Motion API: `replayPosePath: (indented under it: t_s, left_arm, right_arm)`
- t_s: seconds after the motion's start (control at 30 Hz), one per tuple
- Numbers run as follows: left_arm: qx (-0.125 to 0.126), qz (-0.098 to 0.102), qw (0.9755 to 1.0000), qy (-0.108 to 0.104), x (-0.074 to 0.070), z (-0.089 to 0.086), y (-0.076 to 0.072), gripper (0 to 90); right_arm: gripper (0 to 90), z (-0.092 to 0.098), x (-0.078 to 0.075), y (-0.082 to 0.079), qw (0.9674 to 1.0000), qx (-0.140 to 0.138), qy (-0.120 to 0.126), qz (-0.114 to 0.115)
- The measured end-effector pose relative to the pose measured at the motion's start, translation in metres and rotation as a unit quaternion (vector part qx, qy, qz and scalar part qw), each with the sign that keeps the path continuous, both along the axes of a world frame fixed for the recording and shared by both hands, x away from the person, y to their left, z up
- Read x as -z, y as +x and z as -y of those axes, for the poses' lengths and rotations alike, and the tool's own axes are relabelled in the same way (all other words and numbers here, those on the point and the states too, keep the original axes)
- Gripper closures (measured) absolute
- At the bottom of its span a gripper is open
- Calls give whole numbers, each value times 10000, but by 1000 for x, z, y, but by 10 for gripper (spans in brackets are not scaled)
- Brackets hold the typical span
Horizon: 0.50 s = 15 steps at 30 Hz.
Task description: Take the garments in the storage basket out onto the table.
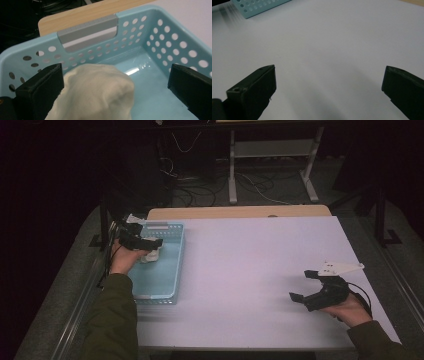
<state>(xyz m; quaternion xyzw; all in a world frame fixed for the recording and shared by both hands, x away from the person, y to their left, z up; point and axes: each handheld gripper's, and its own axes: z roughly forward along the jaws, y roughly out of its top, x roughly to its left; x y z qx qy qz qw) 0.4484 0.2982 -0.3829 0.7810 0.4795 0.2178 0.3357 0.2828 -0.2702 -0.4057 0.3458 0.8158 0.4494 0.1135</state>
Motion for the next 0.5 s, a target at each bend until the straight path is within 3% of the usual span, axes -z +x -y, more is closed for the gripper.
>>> replayPosePath:
  t_s: [0.5]
  left_arm:
    - [-97,-209,9996,134,16,-5,2,0]
  right_arm:
    - [0,0,1,0,10000,3,-14,-4]
